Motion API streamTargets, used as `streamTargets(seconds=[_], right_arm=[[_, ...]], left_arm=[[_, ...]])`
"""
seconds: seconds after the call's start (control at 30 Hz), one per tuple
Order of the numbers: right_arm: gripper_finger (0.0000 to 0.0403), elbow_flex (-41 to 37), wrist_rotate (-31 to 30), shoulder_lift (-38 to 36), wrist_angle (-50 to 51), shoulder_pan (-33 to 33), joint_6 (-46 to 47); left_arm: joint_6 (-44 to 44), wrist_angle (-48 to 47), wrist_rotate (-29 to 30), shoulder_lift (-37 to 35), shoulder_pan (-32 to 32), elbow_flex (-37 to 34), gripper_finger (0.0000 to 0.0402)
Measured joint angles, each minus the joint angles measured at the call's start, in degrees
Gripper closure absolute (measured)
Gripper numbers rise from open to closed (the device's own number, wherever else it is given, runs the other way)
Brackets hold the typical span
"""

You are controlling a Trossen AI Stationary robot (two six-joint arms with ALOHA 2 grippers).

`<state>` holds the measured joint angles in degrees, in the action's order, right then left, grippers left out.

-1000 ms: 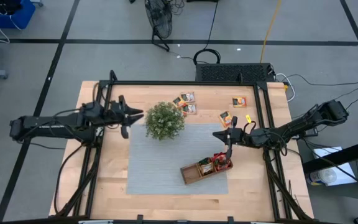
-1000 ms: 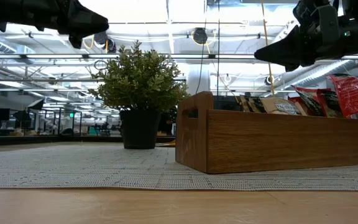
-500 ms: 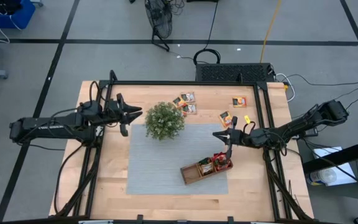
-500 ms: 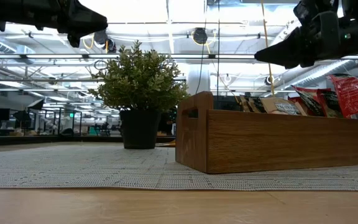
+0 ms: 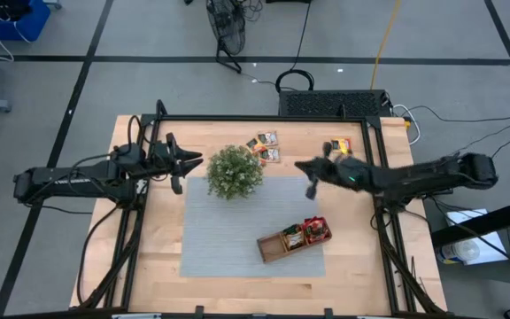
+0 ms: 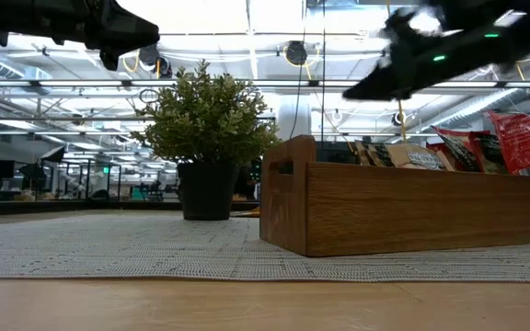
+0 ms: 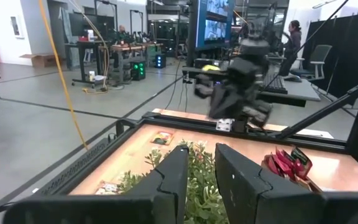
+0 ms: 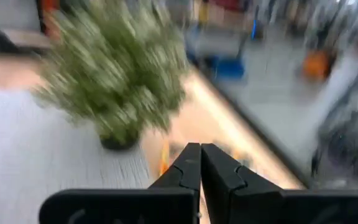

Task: Pick & Place Tea
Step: Put the apple tea sachet into the brown organizer

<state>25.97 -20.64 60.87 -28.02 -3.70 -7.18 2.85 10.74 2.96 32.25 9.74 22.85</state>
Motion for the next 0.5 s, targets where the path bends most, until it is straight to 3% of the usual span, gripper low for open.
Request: streamTargets(seconds=[0.13, 0.37, 0.5], right_arm=[[0.0403, 12.3, 5.6, 8.0, 17.4, -9.7, 3.3], [0.0403, 32.7, 33.7, 27.5, 32.9, -25.1, 2.9], [0.0399, 41.6, 35.7, 38.3, 40.7, -28.3, 3.7]], left_arm=[[0.0, 0.0, 0.0, 0.0, 0.0, 0.0, 0.0314], [0.0, 0.0, 0.0, 0.0, 0.0, 0.0, 0.0314], [0.0, 0.0, 0.0, 0.0, 0.0, 0.0, 0.0314]])
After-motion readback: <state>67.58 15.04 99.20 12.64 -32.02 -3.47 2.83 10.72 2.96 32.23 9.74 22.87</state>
